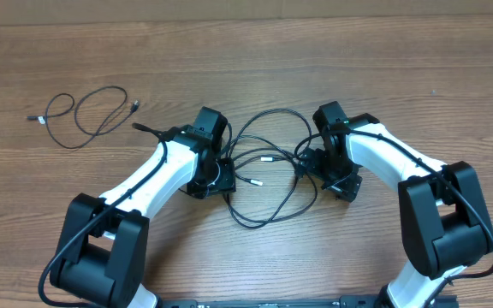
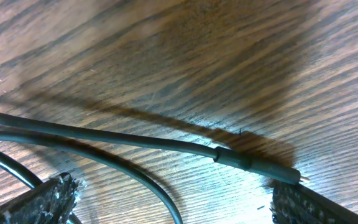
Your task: Untangle cables
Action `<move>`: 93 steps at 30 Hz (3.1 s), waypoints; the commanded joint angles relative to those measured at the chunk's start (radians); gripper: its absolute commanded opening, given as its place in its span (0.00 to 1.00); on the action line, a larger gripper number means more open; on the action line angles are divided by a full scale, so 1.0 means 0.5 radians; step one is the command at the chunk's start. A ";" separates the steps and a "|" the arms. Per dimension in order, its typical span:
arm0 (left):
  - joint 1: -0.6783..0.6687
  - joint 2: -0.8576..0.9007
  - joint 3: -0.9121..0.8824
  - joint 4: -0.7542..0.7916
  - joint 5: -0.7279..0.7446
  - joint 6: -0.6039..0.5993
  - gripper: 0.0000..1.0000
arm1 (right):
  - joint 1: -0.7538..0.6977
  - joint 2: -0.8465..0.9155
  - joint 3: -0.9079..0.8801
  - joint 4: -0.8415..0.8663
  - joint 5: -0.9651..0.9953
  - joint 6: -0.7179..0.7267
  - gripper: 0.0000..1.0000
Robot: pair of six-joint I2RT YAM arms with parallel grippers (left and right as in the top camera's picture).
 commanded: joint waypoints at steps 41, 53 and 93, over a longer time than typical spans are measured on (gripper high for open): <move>-0.195 0.168 -0.156 0.248 0.000 -0.410 0.38 | -0.007 0.034 -0.029 0.028 0.082 -0.017 1.00; -0.195 0.168 -0.156 0.246 0.017 -0.410 0.42 | -0.007 0.034 -0.029 0.028 0.082 -0.016 1.00; 0.001 0.167 -0.079 0.111 0.661 -0.032 0.59 | -0.007 0.034 -0.029 0.029 0.082 -0.016 1.00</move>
